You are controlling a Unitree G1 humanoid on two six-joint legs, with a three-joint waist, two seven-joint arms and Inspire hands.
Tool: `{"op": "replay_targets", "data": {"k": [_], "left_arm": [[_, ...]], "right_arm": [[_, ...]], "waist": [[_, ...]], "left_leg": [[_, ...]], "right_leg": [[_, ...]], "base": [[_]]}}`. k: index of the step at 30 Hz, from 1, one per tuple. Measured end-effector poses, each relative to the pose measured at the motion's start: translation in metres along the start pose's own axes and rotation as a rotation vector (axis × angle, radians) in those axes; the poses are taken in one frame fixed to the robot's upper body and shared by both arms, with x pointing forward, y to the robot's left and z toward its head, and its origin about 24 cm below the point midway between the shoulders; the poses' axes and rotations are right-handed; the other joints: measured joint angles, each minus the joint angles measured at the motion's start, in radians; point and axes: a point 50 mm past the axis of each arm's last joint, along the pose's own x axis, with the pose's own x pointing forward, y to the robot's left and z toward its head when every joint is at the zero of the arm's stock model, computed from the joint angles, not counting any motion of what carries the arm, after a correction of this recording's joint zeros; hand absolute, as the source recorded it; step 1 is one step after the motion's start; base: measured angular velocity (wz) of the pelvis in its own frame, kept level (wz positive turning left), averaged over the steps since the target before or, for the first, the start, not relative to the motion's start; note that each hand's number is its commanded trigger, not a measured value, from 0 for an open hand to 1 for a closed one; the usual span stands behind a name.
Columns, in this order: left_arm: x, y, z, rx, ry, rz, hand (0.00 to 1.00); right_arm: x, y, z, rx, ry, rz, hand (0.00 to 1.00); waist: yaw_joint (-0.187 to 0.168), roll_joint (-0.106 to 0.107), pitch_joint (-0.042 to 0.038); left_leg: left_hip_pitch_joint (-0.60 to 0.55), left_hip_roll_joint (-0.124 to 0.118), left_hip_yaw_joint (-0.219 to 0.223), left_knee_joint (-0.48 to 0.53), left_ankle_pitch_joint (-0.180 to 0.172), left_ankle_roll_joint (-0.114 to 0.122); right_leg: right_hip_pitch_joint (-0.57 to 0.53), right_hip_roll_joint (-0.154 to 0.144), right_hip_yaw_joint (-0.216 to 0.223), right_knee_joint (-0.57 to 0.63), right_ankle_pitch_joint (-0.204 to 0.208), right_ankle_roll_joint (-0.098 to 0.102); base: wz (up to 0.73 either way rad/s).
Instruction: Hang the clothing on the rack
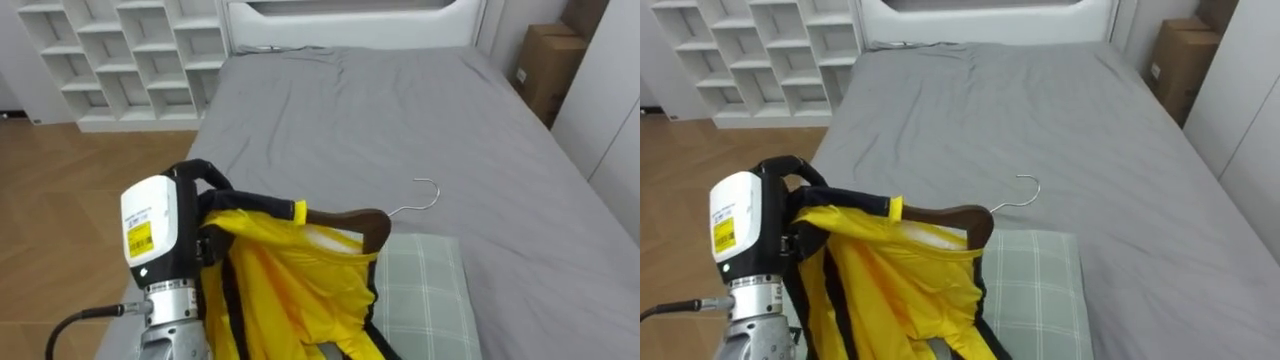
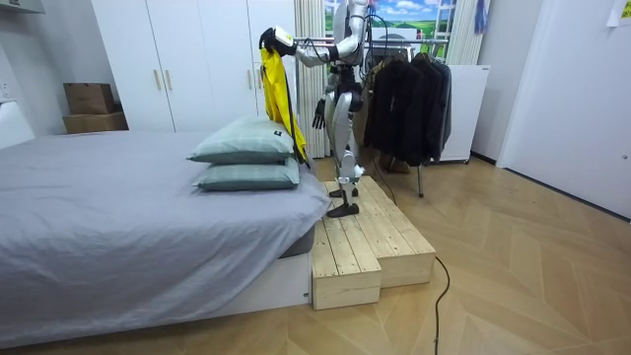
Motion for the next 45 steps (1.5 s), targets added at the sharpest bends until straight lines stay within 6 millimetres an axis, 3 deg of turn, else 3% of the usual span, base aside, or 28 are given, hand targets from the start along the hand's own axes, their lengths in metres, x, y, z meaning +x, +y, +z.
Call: {"op": "replay_targets", "data": {"k": [5,21,27,36,45], "left_arm": [[0.002,0.003,-0.002,0.003,0.003,0.011,1.00],[0.002,0.006,-0.007,0.005,0.028,0.024,1.00],[0.003,0.006,-0.006,0.001,0.021,0.006,1.00],[0.020,0.028,0.009,-0.003,-0.095,0.099,1.00],[0.033,0.051,0.025,0.056,-0.260,0.175,1.00]], "right_arm": [[-0.001,-0.002,-0.005,0.024,0.011,0.000,0.00],[-0.001,-0.002,-0.005,0.032,0.020,0.000,0.00],[0.000,-0.004,-0.002,0.042,0.002,-0.005,0.00],[0.000,-0.015,0.031,0.034,-0.130,-0.038,0.00],[-0.014,-0.037,0.093,0.026,-0.419,-0.115,0.00]], "waist": [[-0.007,0.015,0.0073],[-0.018,0.017,0.0073],[-0.020,0.027,0.0137],[-0.017,0.018,0.0132],[-0.014,0.010,0.0095]], "left_leg": [[-0.001,-0.001,0.000,-0.001,0.000,0.000],[0.016,0.000,0.009,-0.012,-0.001,0.000],[0.016,0.001,0.008,-0.013,-0.003,0.000],[0.010,0.000,0.013,-0.007,-0.002,0.001],[0.015,0.001,0.014,0.002,-0.002,0.001]], "right_leg": [[0.001,0.000,0.001,0.001,0.001,-0.001],[0.015,-0.001,0.018,0.002,0.002,-0.003],[0.012,0.000,0.018,0.003,0.002,-0.004],[0.001,0.000,0.026,-0.001,0.001,-0.003],[0.010,-0.001,0.027,0.005,0.002,-0.003]], "base": [[0.00],[-0.02],[0.00],[-0.01],[0.00]]}}
